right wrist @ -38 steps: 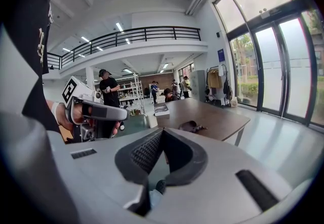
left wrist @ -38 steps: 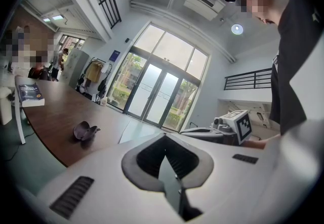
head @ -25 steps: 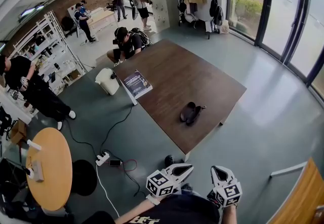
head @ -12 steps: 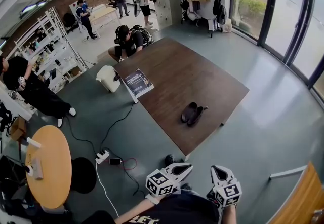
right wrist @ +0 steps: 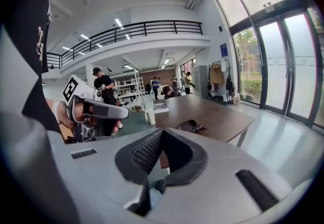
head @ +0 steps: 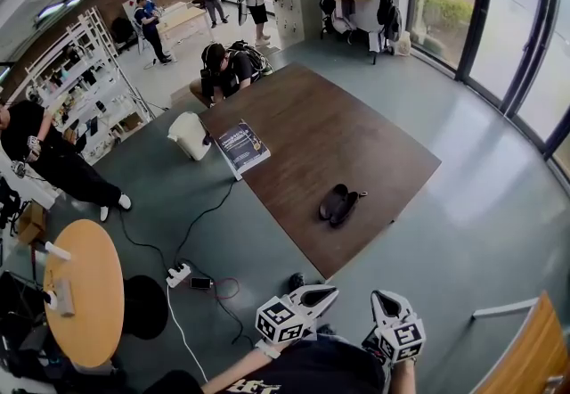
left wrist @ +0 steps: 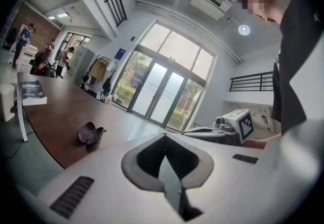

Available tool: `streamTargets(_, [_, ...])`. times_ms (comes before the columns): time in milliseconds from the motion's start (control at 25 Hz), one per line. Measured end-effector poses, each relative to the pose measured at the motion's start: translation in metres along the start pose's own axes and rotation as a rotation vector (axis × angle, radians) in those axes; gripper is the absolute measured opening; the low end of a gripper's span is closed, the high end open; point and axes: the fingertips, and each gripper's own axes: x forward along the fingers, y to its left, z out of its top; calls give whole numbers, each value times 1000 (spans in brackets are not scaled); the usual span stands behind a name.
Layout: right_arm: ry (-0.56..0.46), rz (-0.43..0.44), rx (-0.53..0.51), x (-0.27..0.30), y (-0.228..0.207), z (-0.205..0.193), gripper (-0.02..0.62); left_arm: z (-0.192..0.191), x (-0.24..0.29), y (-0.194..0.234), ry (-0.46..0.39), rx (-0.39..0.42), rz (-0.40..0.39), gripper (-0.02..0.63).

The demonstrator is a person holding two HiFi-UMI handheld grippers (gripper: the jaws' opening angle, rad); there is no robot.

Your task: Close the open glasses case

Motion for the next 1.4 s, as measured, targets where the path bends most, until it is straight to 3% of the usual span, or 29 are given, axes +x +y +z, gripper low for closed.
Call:
streamTargets(760, [17,36,-41,53,-31,46,-14,46,20,55,-41,-9,41,6])
streamTargets(1400, [22,39,-68,102,-50,87,-14,84,41,100,-45,-17,-4,6])
